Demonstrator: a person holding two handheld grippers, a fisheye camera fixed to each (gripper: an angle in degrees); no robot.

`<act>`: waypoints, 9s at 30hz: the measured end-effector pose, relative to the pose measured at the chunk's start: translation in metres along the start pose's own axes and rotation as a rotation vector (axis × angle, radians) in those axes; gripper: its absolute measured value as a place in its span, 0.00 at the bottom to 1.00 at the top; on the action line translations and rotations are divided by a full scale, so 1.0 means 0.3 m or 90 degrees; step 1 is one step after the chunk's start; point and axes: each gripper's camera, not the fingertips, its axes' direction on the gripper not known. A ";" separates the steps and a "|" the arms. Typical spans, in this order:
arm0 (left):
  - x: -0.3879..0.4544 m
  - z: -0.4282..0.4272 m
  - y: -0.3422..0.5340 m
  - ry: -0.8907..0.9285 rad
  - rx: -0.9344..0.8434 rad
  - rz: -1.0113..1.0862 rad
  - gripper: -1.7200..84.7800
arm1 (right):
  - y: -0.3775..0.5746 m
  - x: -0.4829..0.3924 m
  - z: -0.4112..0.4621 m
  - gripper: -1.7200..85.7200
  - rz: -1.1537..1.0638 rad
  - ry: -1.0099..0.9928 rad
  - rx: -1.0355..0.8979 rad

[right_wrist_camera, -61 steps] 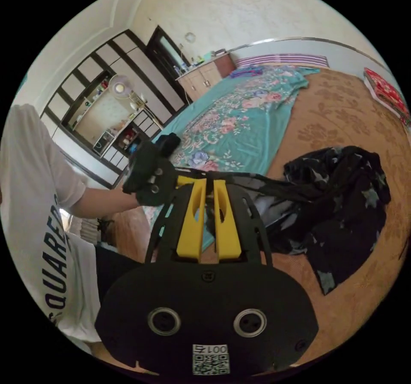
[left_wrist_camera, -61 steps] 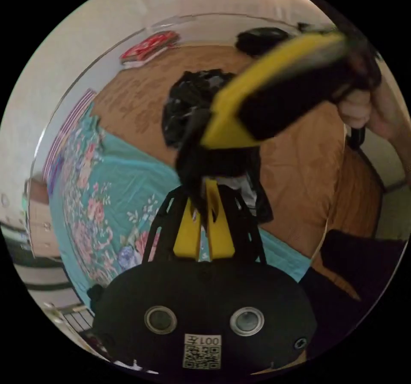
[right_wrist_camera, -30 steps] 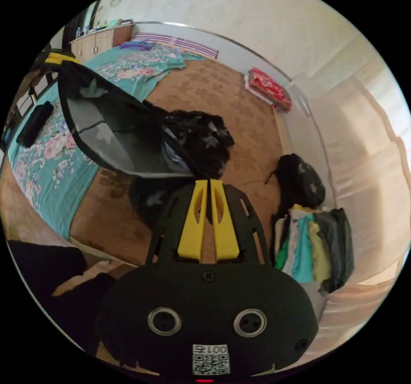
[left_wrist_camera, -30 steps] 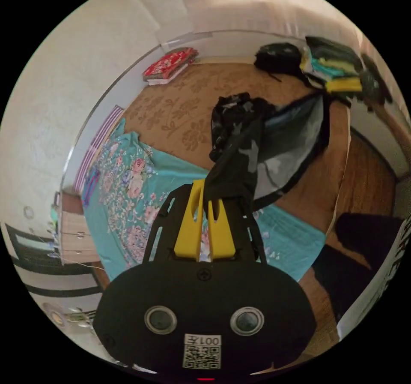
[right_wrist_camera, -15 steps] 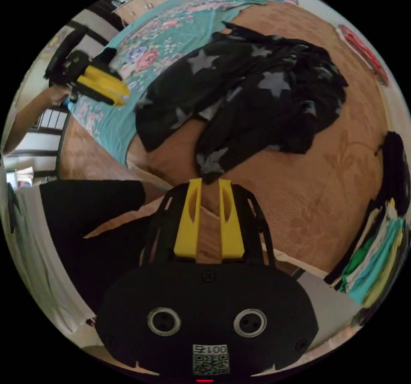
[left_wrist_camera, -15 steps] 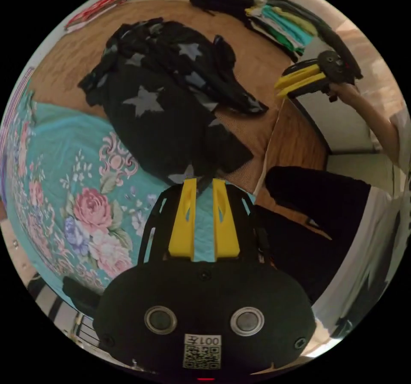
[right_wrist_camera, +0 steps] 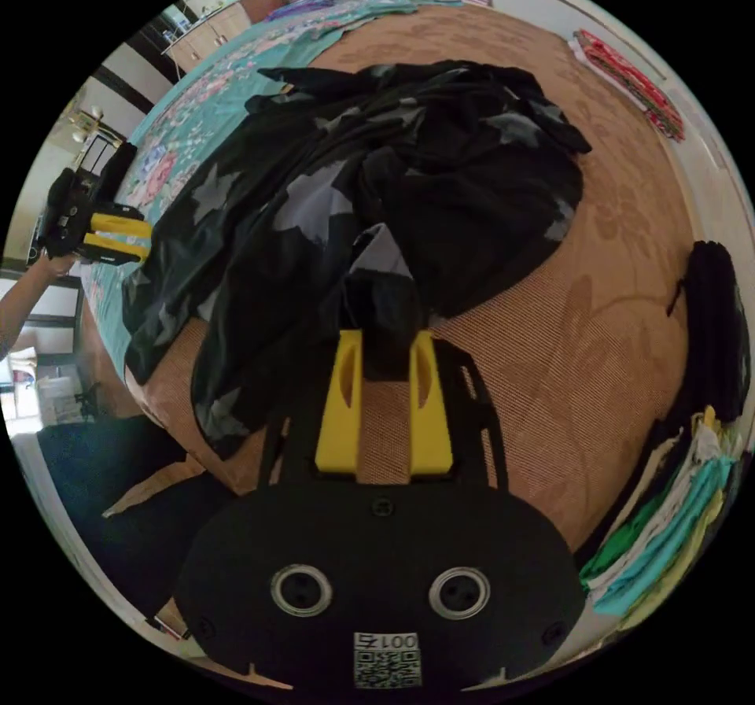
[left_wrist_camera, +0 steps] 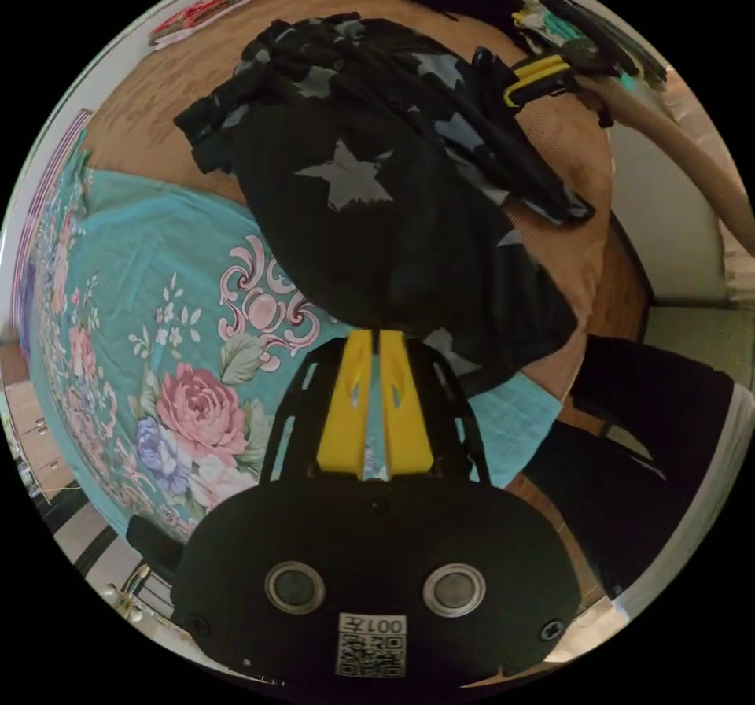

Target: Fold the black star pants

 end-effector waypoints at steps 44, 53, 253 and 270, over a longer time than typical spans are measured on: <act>-0.485 -0.221 -0.071 0.357 0.327 -0.178 0.01 | 0.261 0.888 -1.047 0.06 0.165 -0.122 0.130; -0.239 0.057 -0.015 0.496 0.247 -0.343 0.01 | 0.481 0.998 -0.786 0.06 0.286 -0.340 0.031; 0.947 -0.209 -1.158 0.036 -0.053 0.030 0.14 | 0.462 0.269 0.727 0.03 0.144 -0.386 0.204; 0.307 0.240 -1.146 0.651 0.316 -0.280 0.01 | 0.170 0.169 0.729 0.08 0.063 -0.121 0.121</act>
